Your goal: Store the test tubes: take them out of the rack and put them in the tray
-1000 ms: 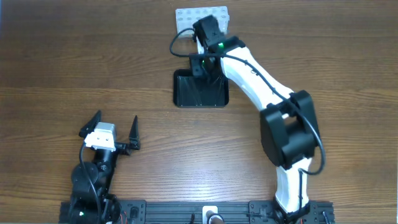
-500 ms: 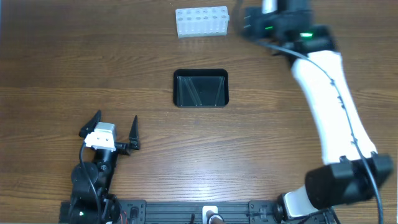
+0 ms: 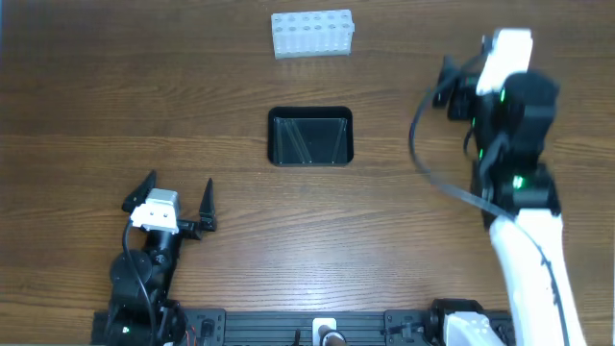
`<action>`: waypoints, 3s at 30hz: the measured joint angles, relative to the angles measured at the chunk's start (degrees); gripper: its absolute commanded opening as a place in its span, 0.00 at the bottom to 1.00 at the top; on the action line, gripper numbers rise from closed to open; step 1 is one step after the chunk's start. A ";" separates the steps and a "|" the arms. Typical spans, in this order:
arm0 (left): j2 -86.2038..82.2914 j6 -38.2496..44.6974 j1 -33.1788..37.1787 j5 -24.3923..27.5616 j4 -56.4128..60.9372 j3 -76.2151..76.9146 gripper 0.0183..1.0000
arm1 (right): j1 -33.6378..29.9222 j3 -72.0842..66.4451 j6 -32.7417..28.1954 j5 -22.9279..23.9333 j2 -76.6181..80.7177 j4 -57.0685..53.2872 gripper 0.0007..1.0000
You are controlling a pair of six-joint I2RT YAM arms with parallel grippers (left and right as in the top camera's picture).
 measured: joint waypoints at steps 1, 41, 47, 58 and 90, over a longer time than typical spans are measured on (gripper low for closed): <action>0.00 0.00 0.00 0.02 -0.02 0.00 1.00 | 0.07 -3.85 0.02 0.02 -3.06 1.60 0.99; 0.00 0.00 0.00 0.00 -0.02 0.00 1.00 | 8.07 -53.20 4.81 7.13 -55.80 17.00 0.99; 0.00 0.00 0.00 0.02 -0.02 0.00 1.00 | 8.17 -53.20 4.72 8.92 -58.88 13.14 0.99; 0.00 0.00 0.00 0.02 -0.02 0.00 1.00 | 7.13 -53.29 1.84 6.45 -63.82 6.23 0.99; 0.00 0.00 0.00 0.02 -0.02 0.00 1.00 | 6.58 -53.29 2.14 0.70 -63.17 5.60 0.99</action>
